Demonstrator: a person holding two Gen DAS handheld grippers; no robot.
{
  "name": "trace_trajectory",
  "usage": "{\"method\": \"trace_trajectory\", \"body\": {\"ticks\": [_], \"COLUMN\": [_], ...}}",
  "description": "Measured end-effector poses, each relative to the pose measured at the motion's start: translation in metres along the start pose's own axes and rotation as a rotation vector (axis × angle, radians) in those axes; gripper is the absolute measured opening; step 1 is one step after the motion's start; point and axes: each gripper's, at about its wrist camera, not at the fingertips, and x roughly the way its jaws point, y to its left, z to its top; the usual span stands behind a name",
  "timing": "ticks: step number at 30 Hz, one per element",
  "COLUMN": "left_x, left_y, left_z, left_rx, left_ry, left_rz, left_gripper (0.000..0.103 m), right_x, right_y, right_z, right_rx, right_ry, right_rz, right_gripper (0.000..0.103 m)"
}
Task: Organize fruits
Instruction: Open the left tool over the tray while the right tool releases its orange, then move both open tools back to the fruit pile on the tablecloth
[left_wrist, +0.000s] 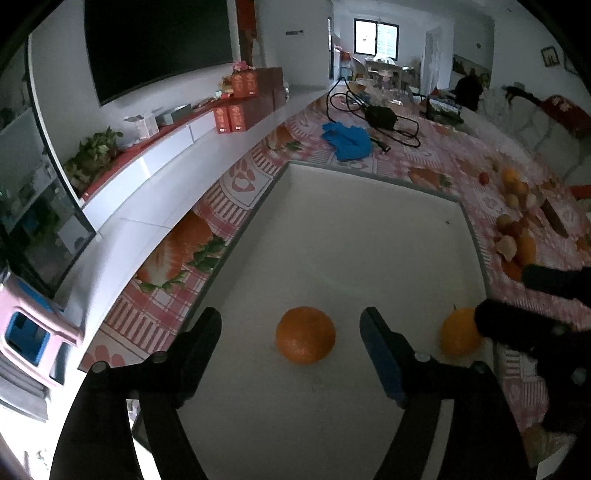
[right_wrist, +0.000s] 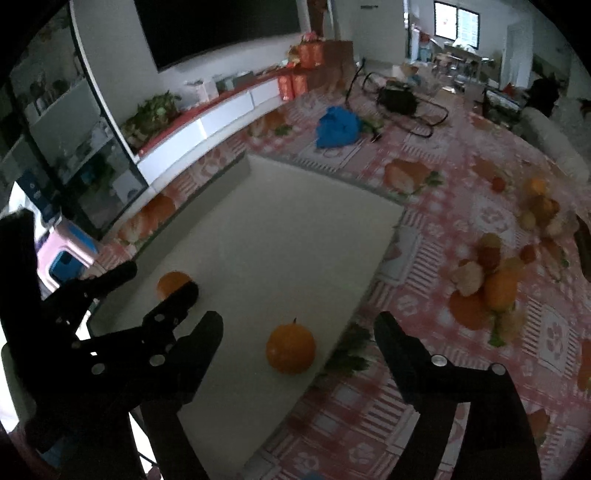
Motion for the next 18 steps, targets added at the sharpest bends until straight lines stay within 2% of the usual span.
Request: {"method": "trace_trajectory", "body": {"ticks": [6, 7, 8, 12, 18], "left_x": [-0.017, -0.023, -0.027, -0.045, -0.071], "left_y": [-0.02, -0.024, -0.027, -0.042, -0.078], "left_z": [0.004, 0.006, 0.008, 0.018, 0.041], "left_rx": [0.063, 0.073, 0.08, 0.112, 0.174], "left_ry": [0.012, 0.008, 0.005, 0.003, 0.007], "left_rz": [-0.008, -0.018, -0.025, -0.052, -0.147], "left_gripper": [0.081, 0.081, 0.081, 0.081, 0.081], "right_x": [-0.02, -0.024, -0.028, -0.044, -0.062], "right_y": [-0.027, -0.032, -0.039, -0.074, -0.136], "right_z": [-0.007, -0.01, -0.014, -0.028, -0.05], "right_rx": [0.066, 0.072, 0.081, 0.144, 0.285], "right_ry": [-0.018, -0.023, -0.029, -0.05, -0.062], "right_rz": [-0.016, -0.028, -0.043, -0.065, -0.103], "right_gripper": [0.085, 0.089, 0.103, 0.103, 0.103]}}
